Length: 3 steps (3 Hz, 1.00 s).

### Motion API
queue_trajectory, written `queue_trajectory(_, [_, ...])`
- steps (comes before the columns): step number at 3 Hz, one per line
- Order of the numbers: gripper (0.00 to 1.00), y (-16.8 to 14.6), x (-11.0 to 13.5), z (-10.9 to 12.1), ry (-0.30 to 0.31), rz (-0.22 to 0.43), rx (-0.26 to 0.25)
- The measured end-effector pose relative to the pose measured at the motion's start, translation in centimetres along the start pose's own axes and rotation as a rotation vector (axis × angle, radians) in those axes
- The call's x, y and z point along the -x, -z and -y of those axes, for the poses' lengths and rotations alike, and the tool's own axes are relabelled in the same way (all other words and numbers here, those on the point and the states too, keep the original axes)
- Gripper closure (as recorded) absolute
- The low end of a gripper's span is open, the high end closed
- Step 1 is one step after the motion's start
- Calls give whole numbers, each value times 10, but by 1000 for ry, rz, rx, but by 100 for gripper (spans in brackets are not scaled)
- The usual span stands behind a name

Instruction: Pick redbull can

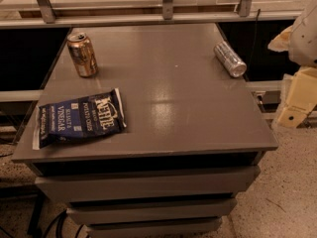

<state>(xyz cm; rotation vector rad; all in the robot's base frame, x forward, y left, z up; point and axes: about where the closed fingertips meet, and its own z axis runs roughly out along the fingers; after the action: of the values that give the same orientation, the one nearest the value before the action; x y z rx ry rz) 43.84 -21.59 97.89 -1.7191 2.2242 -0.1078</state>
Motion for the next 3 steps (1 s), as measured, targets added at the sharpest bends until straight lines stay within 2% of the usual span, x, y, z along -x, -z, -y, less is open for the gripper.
queue_trajectory(1, [0, 0, 0, 0, 0, 0, 0])
queue_trajectory(2, [0, -2, 1, 8, -32, -11, -14])
queue_trajectory(3, [0, -13, 8, 26, -72, -32, -38])
